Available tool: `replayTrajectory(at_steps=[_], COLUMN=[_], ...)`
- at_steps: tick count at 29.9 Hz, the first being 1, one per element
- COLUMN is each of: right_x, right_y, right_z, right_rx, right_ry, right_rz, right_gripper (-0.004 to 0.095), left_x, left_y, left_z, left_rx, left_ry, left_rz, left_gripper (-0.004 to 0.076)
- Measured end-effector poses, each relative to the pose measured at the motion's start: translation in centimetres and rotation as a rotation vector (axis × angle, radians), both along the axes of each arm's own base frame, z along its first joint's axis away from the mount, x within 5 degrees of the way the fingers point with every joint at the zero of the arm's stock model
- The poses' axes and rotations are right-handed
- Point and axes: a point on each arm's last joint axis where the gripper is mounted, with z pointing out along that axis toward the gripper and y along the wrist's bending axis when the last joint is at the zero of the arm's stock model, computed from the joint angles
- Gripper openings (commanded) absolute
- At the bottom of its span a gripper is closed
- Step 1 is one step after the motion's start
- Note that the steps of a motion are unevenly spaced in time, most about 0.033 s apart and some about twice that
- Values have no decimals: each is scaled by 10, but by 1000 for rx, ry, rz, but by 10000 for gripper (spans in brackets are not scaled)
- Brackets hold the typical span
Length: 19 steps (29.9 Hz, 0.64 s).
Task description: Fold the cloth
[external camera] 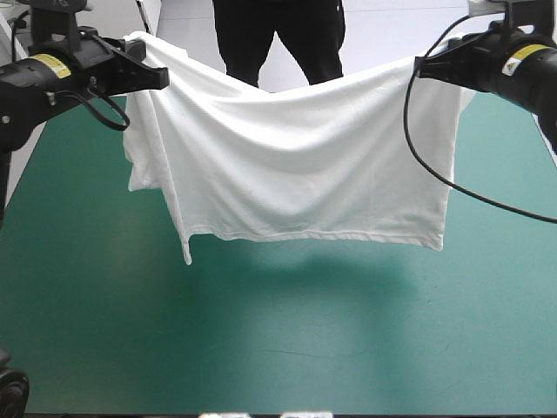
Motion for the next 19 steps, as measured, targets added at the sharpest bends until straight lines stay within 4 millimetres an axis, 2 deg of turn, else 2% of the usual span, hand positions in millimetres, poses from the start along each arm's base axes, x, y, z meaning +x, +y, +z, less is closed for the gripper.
replayTrajectory(at_steps=[5, 9, 14, 16, 19], right_x=[50, 81, 101, 105, 115], right_y=[9, 3, -23, -32, -39], right_z=[-25, -24, -20, -25, -43], right_rx=[-8, 33, 106, 111, 96], right_ry=[43, 10, -27, -8, 56], right_rz=[-3, -8, -4, -5, -2], right_gripper=[-17, -17, -17, -17, -17], left_x=[48, 81, 104, 109, 118], left_y=[-12, -21, -26, -22, -14], left_z=[-19, -27, -19, -20, -33], left_rx=[-23, -60, -96, -113, -138], left_ry=[-39, -92, -172, -164, -76], left_rz=[11, 10, 10, 13, 18], left_gripper=[-9, -9, -9, -9, -9])
